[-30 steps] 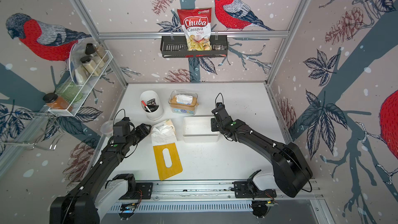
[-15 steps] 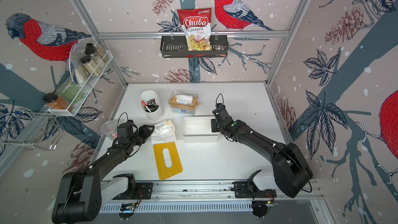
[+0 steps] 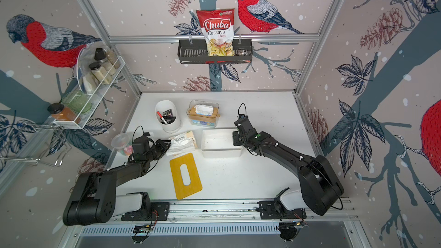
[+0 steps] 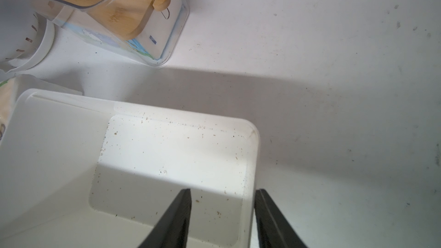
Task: Put the tissue paper into the tissue box
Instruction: Pick up the paper towel from the center of the board, then place the paper towel in the tissue box.
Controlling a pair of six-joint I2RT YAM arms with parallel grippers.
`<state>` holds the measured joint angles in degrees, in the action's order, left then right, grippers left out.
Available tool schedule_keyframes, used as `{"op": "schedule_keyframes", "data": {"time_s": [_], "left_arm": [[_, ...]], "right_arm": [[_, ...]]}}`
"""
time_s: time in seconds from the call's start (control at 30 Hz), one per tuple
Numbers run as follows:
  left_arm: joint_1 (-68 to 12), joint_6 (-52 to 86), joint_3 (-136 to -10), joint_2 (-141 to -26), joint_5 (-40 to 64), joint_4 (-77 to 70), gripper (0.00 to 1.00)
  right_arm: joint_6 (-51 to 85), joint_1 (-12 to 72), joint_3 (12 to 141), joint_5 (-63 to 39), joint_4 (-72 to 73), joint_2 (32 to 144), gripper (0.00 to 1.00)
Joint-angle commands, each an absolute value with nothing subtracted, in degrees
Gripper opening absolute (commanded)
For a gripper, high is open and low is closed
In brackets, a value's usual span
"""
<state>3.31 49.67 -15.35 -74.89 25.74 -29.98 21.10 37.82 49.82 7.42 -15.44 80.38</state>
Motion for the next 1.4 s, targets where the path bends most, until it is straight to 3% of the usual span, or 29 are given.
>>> {"op": "schedule_keyframes", "data": {"time_s": [0.0, 0.2, 0.9, 1.1, 1.37], "left_arm": [[3.57, 49.74, -15.07, -74.94, 26.86, -32.56, 0.13], [3.53, 49.92, -15.53, -72.59, 28.38, -31.73, 0.00], [2.77, 56.76, -25.28, -52.47, 36.86, -19.06, 0.00], [-7.83, 63.38, -26.76, -51.68, 29.04, -21.90, 0.00], [-22.16, 66.71, -29.82, -61.33, 17.40, -31.55, 0.00]], "right_arm": [[20.70, 37.87, 50.44, 7.12, -14.85, 80.46, 0.48], [20.26, 37.87, 51.78, 7.50, -15.80, 80.70, 0.48], [18.26, 27.16, 52.56, 1.18, -15.69, 73.59, 0.56], [17.45, 24.08, 53.27, 0.72, -15.63, 73.23, 0.59], [18.19, 20.42, 52.59, -0.17, -16.22, 72.55, 0.61]]}}
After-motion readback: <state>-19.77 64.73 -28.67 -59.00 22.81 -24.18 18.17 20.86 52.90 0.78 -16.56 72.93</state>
